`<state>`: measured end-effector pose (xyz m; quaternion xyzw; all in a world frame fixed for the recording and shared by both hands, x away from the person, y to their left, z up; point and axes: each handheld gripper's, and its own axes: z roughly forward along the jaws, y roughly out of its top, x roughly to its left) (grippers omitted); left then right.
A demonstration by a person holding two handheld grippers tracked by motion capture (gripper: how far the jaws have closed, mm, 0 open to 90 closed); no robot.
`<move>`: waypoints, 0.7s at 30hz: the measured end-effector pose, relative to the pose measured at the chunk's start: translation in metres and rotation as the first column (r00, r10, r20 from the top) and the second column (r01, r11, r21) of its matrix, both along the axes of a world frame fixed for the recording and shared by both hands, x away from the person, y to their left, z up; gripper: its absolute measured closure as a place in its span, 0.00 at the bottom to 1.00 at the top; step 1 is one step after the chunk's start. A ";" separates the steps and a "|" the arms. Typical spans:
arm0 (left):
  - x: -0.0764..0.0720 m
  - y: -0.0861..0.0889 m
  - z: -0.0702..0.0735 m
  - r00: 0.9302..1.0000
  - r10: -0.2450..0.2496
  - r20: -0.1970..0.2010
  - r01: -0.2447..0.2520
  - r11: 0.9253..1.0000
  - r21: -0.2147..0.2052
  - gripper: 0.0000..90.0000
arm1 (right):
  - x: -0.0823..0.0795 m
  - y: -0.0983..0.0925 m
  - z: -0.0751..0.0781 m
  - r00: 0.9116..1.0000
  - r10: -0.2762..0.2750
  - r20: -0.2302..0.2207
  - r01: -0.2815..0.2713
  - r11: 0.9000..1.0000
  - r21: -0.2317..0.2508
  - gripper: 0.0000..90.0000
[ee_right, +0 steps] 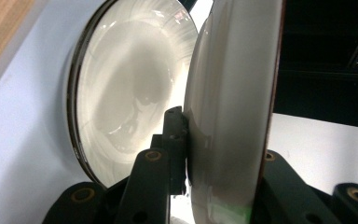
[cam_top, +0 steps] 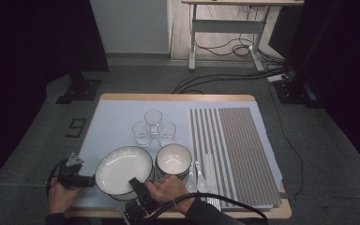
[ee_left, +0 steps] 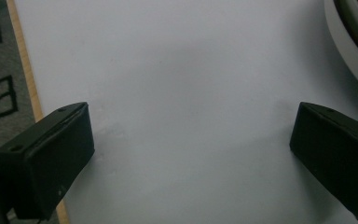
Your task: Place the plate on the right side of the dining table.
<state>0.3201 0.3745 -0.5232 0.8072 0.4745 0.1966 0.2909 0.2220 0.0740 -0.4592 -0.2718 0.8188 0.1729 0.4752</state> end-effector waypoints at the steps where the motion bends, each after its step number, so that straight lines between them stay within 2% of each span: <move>1: 0.000 0.000 0.000 1.000 -0.003 -0.003 0.003 1.000 0.001 0.00 | 0.000 0.000 0.001 1.000 -0.004 0.002 0.004 1.000 0.002 0.85; 6: 0.002 0.002 -0.001 1.000 -0.011 -0.027 0.010 1.000 -0.029 0.01 | 0.003 0.000 0.003 1.000 -0.013 0.011 0.013 1.000 0.009 0.85; 21: 0.002 0.001 -0.001 1.000 0.004 -0.031 -0.005 1.000 -0.031 0.01 | 0.014 -0.008 0.020 0.997 -0.059 0.058 0.058 0.998 0.011 0.85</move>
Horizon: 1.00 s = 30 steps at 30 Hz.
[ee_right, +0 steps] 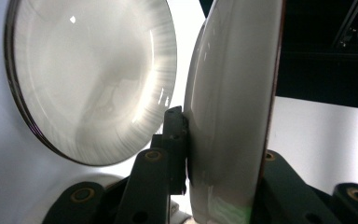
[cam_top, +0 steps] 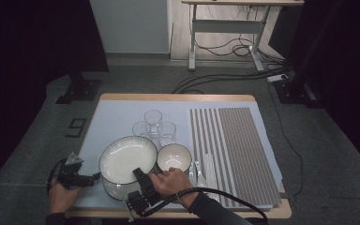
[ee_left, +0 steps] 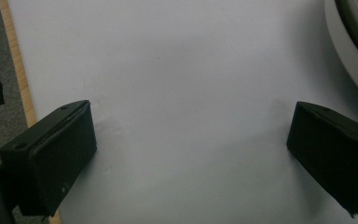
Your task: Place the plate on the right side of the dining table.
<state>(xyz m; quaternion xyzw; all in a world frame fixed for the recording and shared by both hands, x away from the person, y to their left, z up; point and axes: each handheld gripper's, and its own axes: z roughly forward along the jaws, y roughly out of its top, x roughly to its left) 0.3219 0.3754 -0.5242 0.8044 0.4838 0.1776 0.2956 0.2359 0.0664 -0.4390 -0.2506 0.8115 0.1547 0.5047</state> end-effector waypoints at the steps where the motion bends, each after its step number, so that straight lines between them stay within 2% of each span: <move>1: 0.000 0.000 0.000 1.000 0.002 0.000 -0.002 1.000 -0.001 0.01 | 0.000 -0.001 0.000 1.000 -0.011 -0.003 0.011 1.000 0.002 0.85; 8: 0.000 -0.001 0.000 1.000 0.004 -0.002 -0.004 1.000 0.000 0.01 | 0.006 -0.006 0.004 0.999 -0.047 0.003 0.047 0.999 0.007 0.85; 15: 0.000 -0.001 0.000 1.000 0.006 -0.003 -0.006 1.000 -0.002 0.01 | 0.013 -0.012 0.010 0.997 -0.075 0.030 0.075 0.997 0.004 0.85; 16: 0.000 0.000 0.000 1.000 0.005 -0.003 -0.005 1.000 0.000 0.01 | 0.015 -0.015 0.010 0.995 -0.094 0.036 0.094 0.996 0.007 0.85; 22: 0.000 -0.001 0.000 1.000 0.007 -0.001 -0.007 1.000 -0.001 0.01 | 0.019 -0.020 0.013 0.993 -0.110 0.053 0.110 0.994 0.002 0.85; 30: 0.000 -0.001 0.000 1.000 0.009 -0.001 -0.009 1.000 -0.002 0.01 | 0.025 -0.032 0.018 0.986 -0.158 0.062 0.158 0.987 0.000 0.85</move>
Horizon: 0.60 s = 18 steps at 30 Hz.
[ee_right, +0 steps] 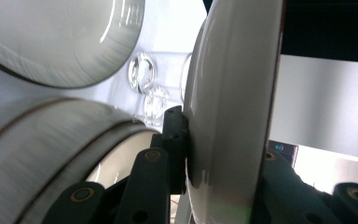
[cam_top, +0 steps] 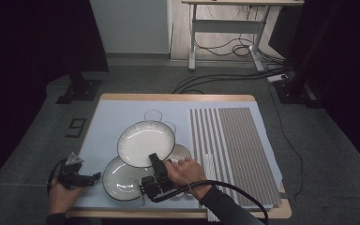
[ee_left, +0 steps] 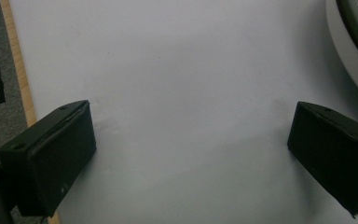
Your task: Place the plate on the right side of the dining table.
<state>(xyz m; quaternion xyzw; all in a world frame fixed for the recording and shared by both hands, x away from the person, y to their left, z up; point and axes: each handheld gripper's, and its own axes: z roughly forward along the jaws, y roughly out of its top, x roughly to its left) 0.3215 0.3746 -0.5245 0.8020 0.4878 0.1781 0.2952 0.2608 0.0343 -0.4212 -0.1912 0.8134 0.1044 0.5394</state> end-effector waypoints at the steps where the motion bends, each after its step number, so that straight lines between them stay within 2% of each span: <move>1: 0.000 0.000 0.000 1.000 0.000 0.000 0.000 1.000 0.000 0.01 | 0.001 -0.002 0.001 1.000 -0.005 0.001 0.005 1.000 -0.001 0.85; 18: 0.000 0.000 0.000 1.000 0.002 0.000 -0.002 1.000 0.000 0.01 | 0.012 -0.025 0.009 0.998 -0.065 -0.002 0.065 0.998 0.011 0.85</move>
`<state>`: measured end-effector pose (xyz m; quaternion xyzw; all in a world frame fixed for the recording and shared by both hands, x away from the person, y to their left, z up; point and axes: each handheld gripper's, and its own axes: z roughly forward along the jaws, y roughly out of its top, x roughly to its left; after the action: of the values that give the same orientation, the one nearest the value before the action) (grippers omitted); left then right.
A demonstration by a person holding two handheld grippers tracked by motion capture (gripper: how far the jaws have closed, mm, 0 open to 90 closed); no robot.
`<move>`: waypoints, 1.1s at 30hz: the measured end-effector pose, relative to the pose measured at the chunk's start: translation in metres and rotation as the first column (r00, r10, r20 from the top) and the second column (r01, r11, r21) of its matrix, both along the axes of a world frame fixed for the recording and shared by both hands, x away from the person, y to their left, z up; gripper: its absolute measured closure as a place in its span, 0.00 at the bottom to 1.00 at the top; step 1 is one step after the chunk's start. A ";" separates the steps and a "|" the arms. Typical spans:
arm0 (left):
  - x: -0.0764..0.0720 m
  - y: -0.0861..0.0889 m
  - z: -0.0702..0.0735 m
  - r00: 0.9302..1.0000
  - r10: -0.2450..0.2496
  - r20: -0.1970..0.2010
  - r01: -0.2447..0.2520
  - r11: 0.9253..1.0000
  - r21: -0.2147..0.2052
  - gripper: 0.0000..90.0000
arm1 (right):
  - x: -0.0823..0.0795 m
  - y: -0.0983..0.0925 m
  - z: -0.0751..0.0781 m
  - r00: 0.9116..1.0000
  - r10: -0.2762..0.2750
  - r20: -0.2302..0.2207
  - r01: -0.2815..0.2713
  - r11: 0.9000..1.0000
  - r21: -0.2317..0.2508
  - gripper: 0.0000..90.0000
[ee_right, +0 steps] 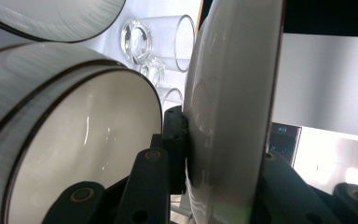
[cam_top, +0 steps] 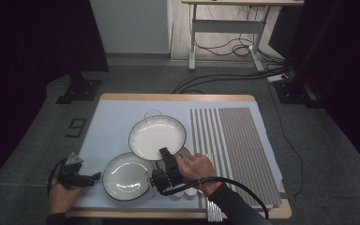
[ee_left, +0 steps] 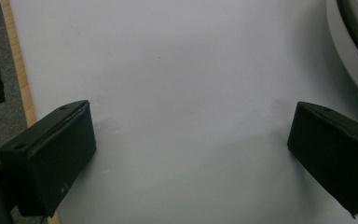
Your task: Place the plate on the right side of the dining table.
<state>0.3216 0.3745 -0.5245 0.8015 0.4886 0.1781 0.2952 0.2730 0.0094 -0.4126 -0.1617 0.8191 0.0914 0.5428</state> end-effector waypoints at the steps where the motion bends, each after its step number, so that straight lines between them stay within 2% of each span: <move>1: 0.000 0.000 0.000 1.000 0.000 0.001 0.000 1.000 0.002 0.01 | 0.001 -0.002 0.001 1.000 -0.005 0.002 0.005 1.000 -0.003 0.85; 17: 0.000 0.000 0.000 1.000 0.003 0.000 -0.003 1.000 -0.002 0.01 | 0.006 -0.021 0.005 0.998 -0.054 0.011 0.054 0.999 -0.004 0.85; 33: 0.000 0.000 0.000 1.000 0.004 0.001 -0.004 1.000 -0.002 0.01 | 0.014 -0.049 0.004 0.992 -0.127 0.015 0.127 0.992 -0.002 0.85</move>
<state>0.3215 0.3744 -0.5247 0.8003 0.4901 0.1785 0.2957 0.2870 -0.0397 -0.4086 -0.1105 0.8237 0.0544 0.5534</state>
